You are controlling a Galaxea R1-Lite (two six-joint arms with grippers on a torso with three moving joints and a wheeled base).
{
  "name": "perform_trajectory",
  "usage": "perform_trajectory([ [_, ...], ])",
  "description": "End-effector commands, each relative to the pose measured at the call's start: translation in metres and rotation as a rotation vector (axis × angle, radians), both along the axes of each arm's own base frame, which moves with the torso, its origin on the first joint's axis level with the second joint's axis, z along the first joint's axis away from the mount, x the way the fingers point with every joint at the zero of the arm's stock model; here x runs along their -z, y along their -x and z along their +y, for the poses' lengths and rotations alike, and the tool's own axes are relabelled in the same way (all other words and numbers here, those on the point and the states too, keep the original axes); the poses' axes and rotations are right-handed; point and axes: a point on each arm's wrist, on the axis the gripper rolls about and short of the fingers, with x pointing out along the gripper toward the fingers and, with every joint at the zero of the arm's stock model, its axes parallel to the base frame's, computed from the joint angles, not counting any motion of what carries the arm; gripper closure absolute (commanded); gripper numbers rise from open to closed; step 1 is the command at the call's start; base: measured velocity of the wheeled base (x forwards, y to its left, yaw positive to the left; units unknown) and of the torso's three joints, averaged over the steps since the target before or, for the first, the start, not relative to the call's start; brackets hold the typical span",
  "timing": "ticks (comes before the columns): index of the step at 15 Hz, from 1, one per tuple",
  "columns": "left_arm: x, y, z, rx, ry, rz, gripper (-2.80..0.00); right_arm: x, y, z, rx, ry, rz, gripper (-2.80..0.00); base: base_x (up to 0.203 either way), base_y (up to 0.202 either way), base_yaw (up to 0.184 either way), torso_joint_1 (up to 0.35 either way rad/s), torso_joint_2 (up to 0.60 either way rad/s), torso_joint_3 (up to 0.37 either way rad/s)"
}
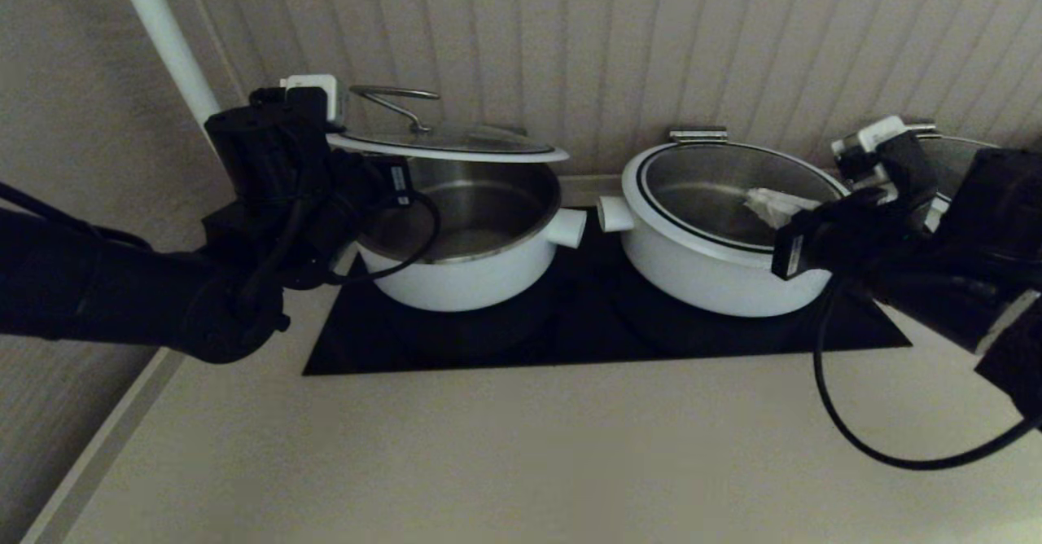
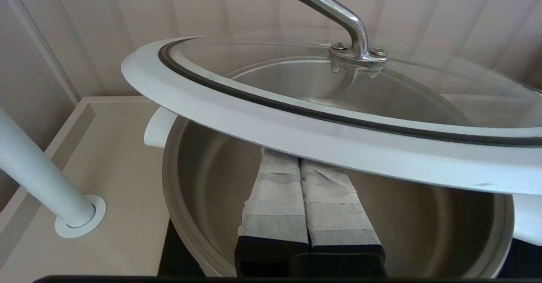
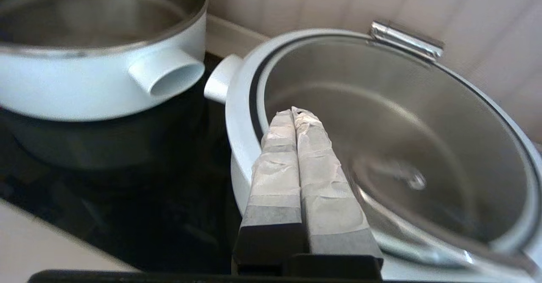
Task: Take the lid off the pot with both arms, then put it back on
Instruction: Open the pot lid completely
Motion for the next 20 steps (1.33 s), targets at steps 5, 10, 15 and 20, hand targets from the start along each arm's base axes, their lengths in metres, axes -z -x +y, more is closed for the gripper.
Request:
perform_trajectory([
  [5, -0.003, 0.001, 0.001, -0.005, 0.004, -0.011, 0.0, -0.031, 0.055, -0.014, 0.0, -0.006, -0.031, 0.0, 0.0, 0.0, 0.0, 0.0, 0.0, 0.0],
  [10, -0.003, 0.001, 0.001, -0.005, 0.001, -0.012, 0.0, -0.01, 0.115, -0.032, 0.064, 0.008, 0.044, 0.0, 0.0, 0.0, 0.0, 0.0, 0.0, 0.0],
  [15, -0.003, 0.002, 0.001, -0.007, -0.003, -0.01, 0.0, 0.042, 0.17, -0.047, 0.094, 0.024, 0.133, 0.0, 0.0, 0.0, 0.0, 0.0, 0.0, 0.0],
  [20, 0.0, 0.001, 0.001, -0.007, -0.004, -0.003, 0.0, 0.086, 0.207, -0.056, 0.032, -0.006, 0.237, 0.0, 0.0, 0.0, 0.0, 0.0, 0.0, 0.0],
])
